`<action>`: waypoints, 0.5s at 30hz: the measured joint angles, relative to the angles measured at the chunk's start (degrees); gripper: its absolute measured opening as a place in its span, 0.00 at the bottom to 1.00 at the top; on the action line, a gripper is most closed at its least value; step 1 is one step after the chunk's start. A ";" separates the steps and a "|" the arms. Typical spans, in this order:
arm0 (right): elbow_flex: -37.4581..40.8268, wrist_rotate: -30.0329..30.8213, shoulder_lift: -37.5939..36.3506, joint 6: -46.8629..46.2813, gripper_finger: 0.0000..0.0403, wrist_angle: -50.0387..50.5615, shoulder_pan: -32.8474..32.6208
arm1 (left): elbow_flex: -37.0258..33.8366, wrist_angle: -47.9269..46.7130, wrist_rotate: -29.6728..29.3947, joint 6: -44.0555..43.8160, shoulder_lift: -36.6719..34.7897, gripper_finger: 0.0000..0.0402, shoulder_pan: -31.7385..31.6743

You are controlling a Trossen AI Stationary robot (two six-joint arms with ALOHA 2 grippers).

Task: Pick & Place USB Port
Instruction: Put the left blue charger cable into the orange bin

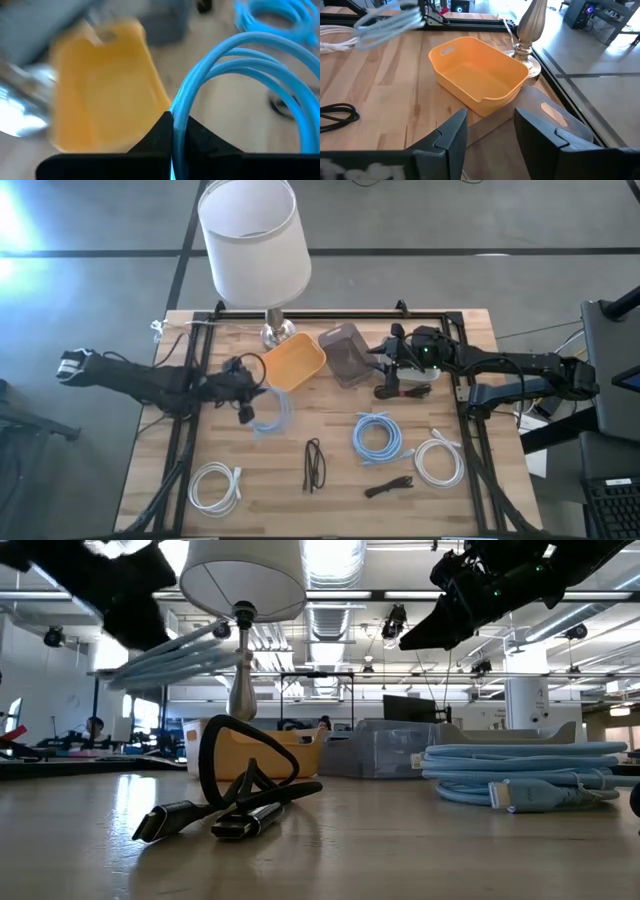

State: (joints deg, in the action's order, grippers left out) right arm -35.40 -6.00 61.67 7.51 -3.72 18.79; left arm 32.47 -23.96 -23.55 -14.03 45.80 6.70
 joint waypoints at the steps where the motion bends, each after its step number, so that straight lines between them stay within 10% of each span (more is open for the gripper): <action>1: 0.00 0.00 0.00 0.00 0.38 0.00 0.00 | 1.44 -0.02 -2.27 0.98 0.62 0.06 0.00; 15: 0.02 0.00 0.04 -0.44 0.38 -0.09 -0.02 | 11.98 10.88 -29.95 12.65 15.79 0.08 -2.41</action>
State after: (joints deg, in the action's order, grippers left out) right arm -35.38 -6.00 61.71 7.06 -3.81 18.76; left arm 44.45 -13.09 -53.50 -1.38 61.60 4.29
